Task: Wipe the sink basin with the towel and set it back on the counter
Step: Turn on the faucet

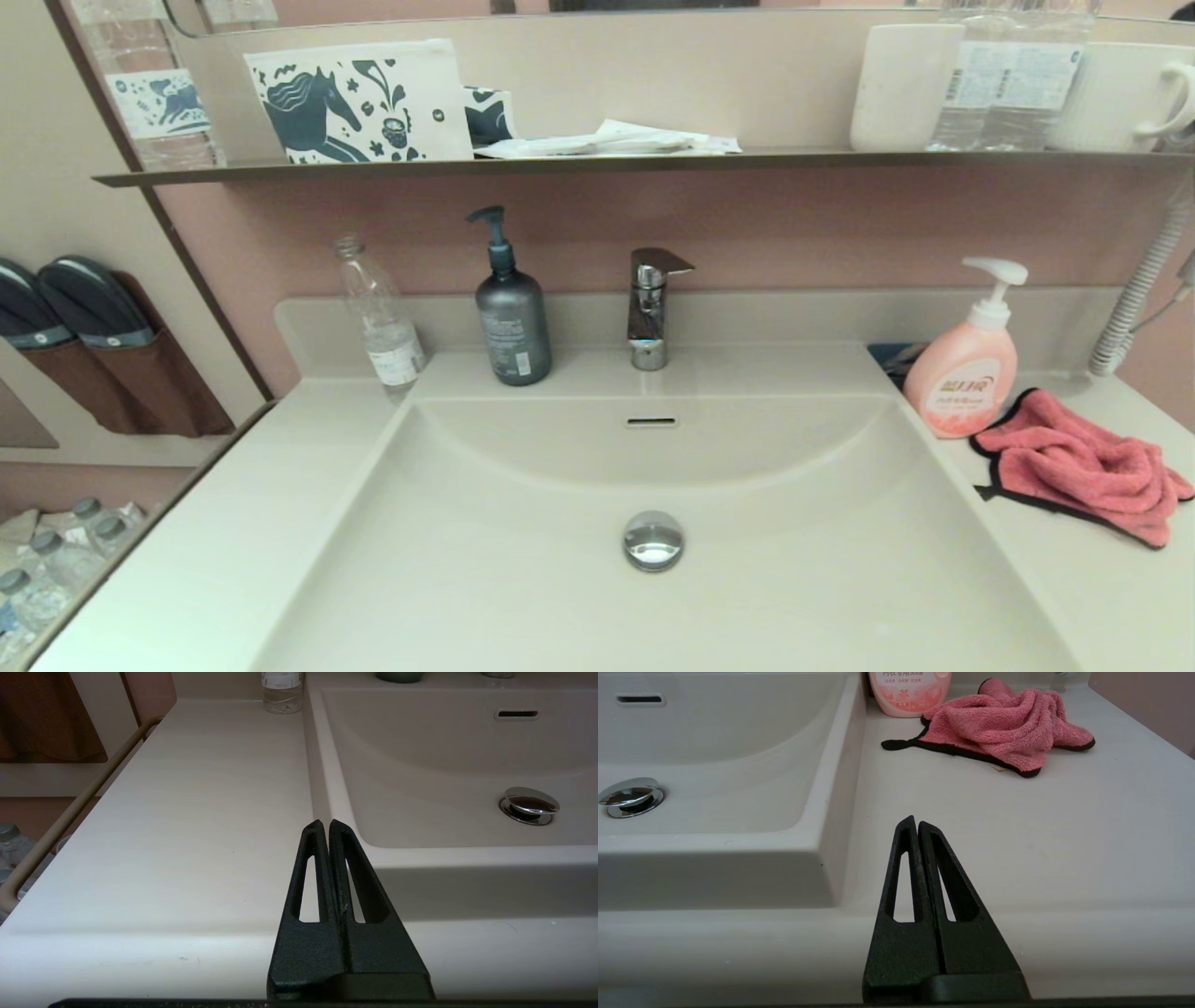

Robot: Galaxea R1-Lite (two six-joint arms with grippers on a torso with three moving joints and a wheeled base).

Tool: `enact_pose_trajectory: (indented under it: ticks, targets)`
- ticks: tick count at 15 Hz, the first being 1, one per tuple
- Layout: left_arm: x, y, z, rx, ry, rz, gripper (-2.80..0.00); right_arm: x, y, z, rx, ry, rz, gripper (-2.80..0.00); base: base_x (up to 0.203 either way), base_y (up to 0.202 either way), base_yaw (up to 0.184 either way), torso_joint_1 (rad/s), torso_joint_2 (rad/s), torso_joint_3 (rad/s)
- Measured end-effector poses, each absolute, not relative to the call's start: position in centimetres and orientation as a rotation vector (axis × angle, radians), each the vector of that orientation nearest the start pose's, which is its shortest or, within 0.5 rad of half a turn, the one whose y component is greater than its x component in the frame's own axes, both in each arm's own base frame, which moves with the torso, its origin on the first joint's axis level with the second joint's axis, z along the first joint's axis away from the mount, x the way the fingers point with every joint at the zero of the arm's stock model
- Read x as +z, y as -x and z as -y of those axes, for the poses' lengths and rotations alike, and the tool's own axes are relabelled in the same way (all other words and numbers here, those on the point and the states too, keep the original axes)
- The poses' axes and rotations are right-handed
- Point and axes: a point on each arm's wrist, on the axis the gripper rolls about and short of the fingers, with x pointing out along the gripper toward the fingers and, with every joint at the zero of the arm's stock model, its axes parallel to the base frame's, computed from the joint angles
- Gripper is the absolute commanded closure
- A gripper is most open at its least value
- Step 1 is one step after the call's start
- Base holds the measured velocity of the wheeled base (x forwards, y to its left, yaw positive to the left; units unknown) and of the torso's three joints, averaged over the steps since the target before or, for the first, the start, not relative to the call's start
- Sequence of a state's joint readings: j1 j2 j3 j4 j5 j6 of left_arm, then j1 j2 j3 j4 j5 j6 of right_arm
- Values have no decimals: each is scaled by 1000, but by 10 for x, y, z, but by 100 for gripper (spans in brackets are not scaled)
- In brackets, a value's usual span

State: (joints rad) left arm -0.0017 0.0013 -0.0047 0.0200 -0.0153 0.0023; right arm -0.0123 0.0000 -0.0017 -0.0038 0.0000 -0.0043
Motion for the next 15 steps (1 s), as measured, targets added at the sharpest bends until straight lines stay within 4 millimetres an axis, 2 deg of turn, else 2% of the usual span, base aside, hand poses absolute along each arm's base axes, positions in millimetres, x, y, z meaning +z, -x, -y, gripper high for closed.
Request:
enact_pose_trajectory:
  ticks: [15]
  targets:
    - [75,23,0,-17,-4,-16,0,76,23,0,-12,4,5,0,0,0,0,0,0,0]
